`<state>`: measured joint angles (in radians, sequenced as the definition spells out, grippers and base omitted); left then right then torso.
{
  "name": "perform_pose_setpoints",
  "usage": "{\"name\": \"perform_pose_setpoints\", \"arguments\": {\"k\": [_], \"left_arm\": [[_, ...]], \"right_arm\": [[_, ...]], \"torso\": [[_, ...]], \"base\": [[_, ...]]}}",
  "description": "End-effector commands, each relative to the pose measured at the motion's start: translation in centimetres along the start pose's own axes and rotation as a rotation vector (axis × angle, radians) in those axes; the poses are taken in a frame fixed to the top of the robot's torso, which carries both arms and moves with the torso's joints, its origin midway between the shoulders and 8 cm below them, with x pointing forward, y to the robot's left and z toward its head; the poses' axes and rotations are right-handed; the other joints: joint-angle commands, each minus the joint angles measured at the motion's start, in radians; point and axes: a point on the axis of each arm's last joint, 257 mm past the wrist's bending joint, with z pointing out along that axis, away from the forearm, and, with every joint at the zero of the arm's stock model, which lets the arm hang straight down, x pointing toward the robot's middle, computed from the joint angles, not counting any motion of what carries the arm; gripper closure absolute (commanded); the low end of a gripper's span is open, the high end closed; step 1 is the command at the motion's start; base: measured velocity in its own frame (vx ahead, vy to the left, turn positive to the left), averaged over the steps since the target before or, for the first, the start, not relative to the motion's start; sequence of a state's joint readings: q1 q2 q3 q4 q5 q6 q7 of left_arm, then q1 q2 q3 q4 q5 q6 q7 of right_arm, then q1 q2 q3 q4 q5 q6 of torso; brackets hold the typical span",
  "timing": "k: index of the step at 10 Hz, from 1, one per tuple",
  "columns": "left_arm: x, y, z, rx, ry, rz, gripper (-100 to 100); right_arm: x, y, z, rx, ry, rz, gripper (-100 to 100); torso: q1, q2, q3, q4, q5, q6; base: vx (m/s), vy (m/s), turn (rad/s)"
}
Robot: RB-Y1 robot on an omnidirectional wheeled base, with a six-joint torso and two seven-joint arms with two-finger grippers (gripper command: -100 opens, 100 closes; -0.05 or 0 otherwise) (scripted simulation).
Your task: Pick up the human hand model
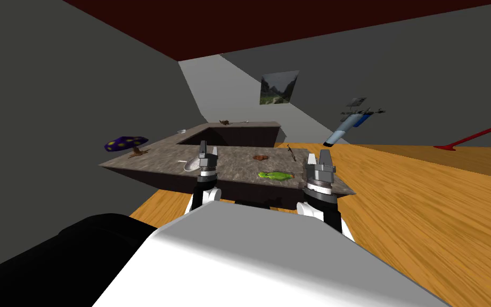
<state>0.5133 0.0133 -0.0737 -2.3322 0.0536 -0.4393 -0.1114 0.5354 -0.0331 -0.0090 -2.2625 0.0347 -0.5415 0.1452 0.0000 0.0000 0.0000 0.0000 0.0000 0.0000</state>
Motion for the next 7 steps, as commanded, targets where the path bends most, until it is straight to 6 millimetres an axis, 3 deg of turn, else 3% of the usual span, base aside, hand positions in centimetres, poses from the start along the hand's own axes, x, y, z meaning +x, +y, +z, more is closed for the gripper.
{"name": "perform_pose_setpoints", "arguments": {"k": [1,7], "left_arm": [[0.0,0.0,0.0,0.0,0.0,0.0,0],[0.0,0.0,0.0,0.0,0.0,0.0,0]], "right_arm": [[0.0,-0.1,0.0,0.002,0.007,-0.007,-100],[-1.6,-2.9,-1.6,0.11,0.129,-0.223,-100]], "torso": [[0.0,0.0,0.0,0.0,0.0,0.0],[-0.003,0.008,0.004,0.002,-0.001,0.0]], "base": [[-0.007,-0.001,0.048],[-0.09,-0.026,0.204]]}}
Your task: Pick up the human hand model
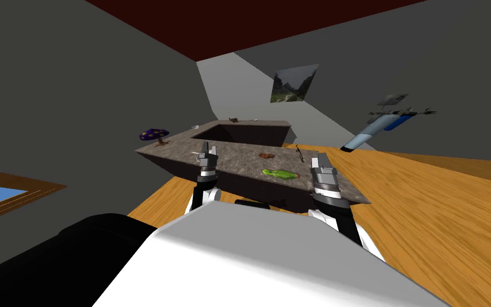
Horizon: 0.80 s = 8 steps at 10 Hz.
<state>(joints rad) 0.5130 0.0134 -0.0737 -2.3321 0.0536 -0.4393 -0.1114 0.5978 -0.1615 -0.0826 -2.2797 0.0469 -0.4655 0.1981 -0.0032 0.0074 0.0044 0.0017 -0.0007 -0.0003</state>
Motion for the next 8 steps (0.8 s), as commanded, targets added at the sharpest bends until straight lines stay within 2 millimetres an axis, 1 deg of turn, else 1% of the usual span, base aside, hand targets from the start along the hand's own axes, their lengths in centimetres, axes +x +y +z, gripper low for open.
{"name": "perform_pose_setpoints", "arguments": {"k": [1,3,5,8], "left_arm": [[0.0,0.0,0.0,0.0,0.0,0.0,0],[0.0,0.0,0.0,0.0,0.0,0.0,0],[0.0,0.0,0.0,0.0,0.0,0.0,0],[0.0,0.0,0.0,0.0,0.0,0.0,0]], "right_arm": [[-0.4,-1.2,-0.6,0.044,0.036,-0.079,-100],[-1.1,-3.1,-1.7,0.106,0.084,-0.189,-100],[-2.0,-5.1,-3.1,0.175,0.139,-0.313,-100],[-3.8,-8.5,-5.9,0.287,0.234,-0.521,-100]], "torso": [[0.0,0.0,0.0,0.0,0.0,0.0],[0.001,0.001,0.0,0.0,0.0,0.0],[0.0,0.0,0.0,0.0,0.0,0.0],[0.001,-0.001,0.0,0.0,0.0,0.0]], "base": [[-0.109,-0.022,0.333],[-0.124,-0.009,0.314],[-0.1,-0.017,0.405],[-0.098,0.009,0.406]]}}
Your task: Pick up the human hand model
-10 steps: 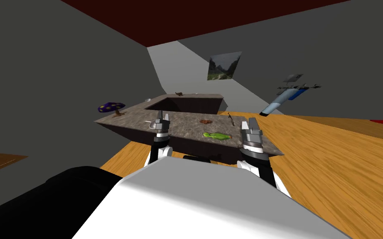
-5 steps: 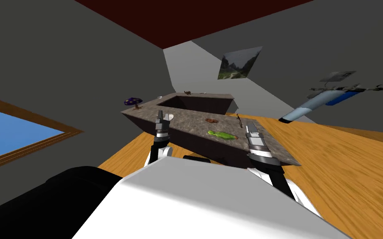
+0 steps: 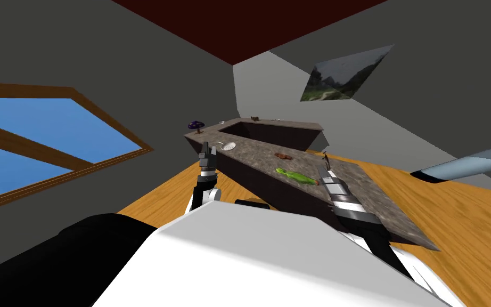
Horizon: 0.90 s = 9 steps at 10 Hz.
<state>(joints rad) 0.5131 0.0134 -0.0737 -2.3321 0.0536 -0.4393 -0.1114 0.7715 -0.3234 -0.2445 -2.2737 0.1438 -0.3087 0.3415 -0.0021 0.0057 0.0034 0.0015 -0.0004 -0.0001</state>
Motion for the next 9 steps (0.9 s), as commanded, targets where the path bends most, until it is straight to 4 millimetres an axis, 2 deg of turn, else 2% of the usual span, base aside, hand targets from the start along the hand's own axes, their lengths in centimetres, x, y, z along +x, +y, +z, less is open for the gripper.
{"name": "perform_pose_setpoints", "arguments": {"k": [1,3,4,7,8,9], "left_arm": [[0.0,0.0,0.0,0.0,0.0,0.0,0],[0.0,0.0,0.0,0.0,0.0,0.0,0],[0.0,0.0,0.0,0.0,0.0,0.0,0],[0.0,0.0,0.0,0.0,0.0,0.0,0],[0.0,0.0,0.0,0.0,0.0,0.0,0],[0.0,0.0,0.0,0.0,0.0,0.0,0]], "right_arm": [[0.1,-2.3,-1.3,0.063,0.056,-0.122,-100],[0.3,-5.6,-3.4,0.141,0.136,-0.278,-100],[0.3,-5.6,-3.4,0.141,0.136,-0.278,-100],[0.2,-10.5,-7.2,0.248,0.272,-0.52,-100],[0.2,-10.5,-7.2,0.249,0.273,-0.521,-100],[0.0,-12.1,-8.7,0.281,0.323,-0.602,-100]], "torso": [[0.0,0.0,0.0,0.0,0.0,0.0],[-0.001,-0.002,-0.001,0.0,0.0,0.0],[-0.001,-0.003,-0.002,-0.001,0.0,0.0],[-0.001,-0.006,-0.003,-0.001,0.0,0.0],[-0.001,-0.006,-0.004,-0.001,0.0,0.0],[-0.002,-0.007,-0.004,-0.001,0.0,0.001]], "base": [[-0.071,0.013,0.433],[-0.055,0.016,0.472],[-0.025,0.009,0.225],[-0.005,0.02,0.413],[0.006,0.005,0.215],[0.014,0.007,0.387]]}}
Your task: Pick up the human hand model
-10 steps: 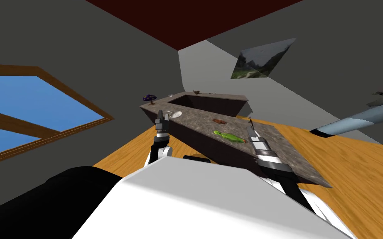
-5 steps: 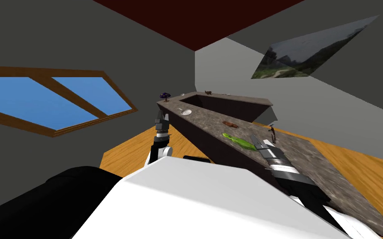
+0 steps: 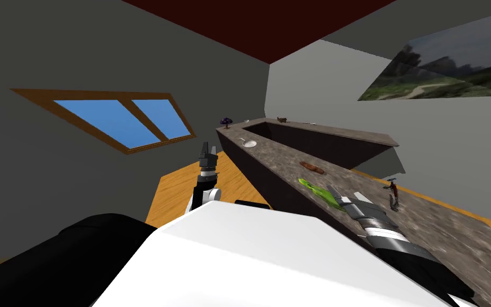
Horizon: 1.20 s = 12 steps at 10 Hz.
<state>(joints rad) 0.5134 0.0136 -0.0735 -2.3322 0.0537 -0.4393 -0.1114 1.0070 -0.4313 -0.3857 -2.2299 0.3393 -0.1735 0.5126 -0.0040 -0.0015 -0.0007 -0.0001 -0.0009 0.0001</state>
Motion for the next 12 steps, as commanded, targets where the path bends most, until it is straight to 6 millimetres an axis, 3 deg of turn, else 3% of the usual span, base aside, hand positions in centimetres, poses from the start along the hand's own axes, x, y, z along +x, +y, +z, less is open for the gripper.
{"name": "perform_pose_setpoints", "arguments": {"k": [1,3,4,6,7,9,10,12], "left_arm": [[0.0,0.0,0.0,0.0,0.0,0.0,0],[0.0,0.0,0.0,0.0,0.0,0.0,0],[0.0,0.0,0.0,0.0,0.0,0.0,0],[0.0,0.0,0.0,0.0,0.0,0.0,0],[0.0,0.0,0.0,0.0,0.0,0.0,0],[0.0,0.0,0.0,0.0,0.0,0.0,0],[0.0,0.0,0.0,0.0,0.0,0.0,0],[0.0,0.0,0.0,0.0,0.0,0.0,0]], "right_arm": [[1.8,-2.7,-1.4,0.046,0.075,-0.127,-100],[3.7,-6.0,-3.6,0.095,0.172,-0.282,-100],[3.9,-6.0,-3.7,0.094,0.18,-0.295,-100],[5.8,-9.3,-6.5,0.131,0.287,-0.443,-100],[5.8,-9.2,-6.5,0.128,0.289,-0.458,-100],[7.6,-12.2,-9.6,0.15,0.399,-0.597,-100],[7.6,-12.2,-9.6,0.146,0.401,-0.611,-100],[9.2,-14.8,-12.8,0.152,0.511,-0.739,-100]], "torso": [[0.0,0.0,0.0,0.0,0.0,0.0],[-0.001,-0.002,-0.001,0.0,0.0,0.0],[-0.001,-0.003,-0.002,-0.001,0.0,0.0],[-0.001,-0.003,-0.001,-0.001,0.0,0.0],[-0.002,-0.003,-0.002,-0.001,-0.001,0.001],[-0.001,-0.003,-0.002,-0.001,0.0,0.001],[-0.002,-0.005,-0.003,-0.001,0.0,0.0],[-0.002,-0.003,-0.002,-0.001,-0.001,0.001]], "base": [[0.025,0.005,0.443],[0.051,-0.004,0.443],[0.04,-0.016,0.287],[0.053,-0.021,0.414],[0.05,-0.033,0.16],[0.07,-0.025,0.349],[0.061,-0.042,0.223],[0.056,-0.051,0.359]]}}
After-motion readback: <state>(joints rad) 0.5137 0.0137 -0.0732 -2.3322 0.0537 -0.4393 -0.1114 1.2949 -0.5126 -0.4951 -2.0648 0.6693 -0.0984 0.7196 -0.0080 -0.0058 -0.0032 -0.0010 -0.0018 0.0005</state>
